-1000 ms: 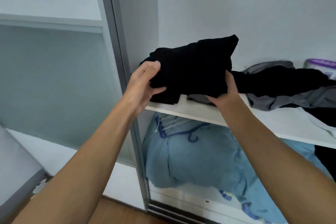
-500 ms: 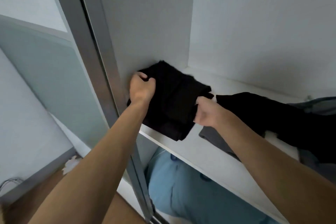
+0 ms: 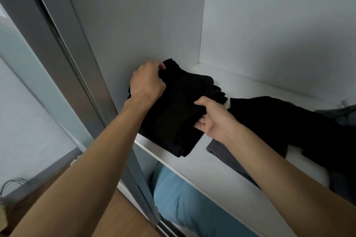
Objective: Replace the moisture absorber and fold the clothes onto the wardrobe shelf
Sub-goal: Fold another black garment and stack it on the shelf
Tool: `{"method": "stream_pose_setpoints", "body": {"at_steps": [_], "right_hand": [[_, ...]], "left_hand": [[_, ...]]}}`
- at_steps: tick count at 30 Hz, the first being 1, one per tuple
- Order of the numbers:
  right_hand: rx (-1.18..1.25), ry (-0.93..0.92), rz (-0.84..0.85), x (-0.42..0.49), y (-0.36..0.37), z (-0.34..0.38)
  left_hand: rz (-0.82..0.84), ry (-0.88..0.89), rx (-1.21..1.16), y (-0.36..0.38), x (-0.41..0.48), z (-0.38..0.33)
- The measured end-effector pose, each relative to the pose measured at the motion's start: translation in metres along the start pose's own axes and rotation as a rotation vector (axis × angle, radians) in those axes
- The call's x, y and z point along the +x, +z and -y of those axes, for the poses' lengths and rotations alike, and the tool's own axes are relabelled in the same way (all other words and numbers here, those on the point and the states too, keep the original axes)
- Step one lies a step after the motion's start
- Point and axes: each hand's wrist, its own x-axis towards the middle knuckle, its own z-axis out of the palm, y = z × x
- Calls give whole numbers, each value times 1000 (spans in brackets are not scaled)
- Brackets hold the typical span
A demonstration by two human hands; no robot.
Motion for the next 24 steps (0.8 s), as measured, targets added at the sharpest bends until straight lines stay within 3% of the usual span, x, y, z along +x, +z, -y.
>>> {"method": "stream_pose_setpoints", "body": {"at_steps": [2, 4, 7, 9, 12, 15, 18, 20, 21, 24], "right_hand": [[-123, 47, 56, -4, 3, 4], [-410, 77, 19, -8, -4, 10], [-924, -68, -115, -12, -24, 15], [-1102, -152, -187, -12, -30, 22], [-1101, -324, -259, -4, -22, 44], [-915, -555, -396, 13, -14, 67], [-930, -430, -511, 41, -15, 62], [-1017, -286, -550, 53, -19, 45], [-1025, -269, -578, 55, -21, 39], [-1011, -308, -651, 45, -22, 33]], "left_hand": [[-3, -8, 48, -2, 8, 2], [153, -39, 197, 4, 9, 4], [315, -43, 346, 16, 3, 6], [294, -33, 290, 15, 5, 7], [72, -17, 144, 6, 10, 6], [-94, -19, 67, 1, 16, 6], [-71, 123, 132, 8, 12, -5], [22, 301, 212, 25, 3, -9], [148, 334, 216, 33, 0, -7], [609, 178, 166, 52, -2, 10]]}}
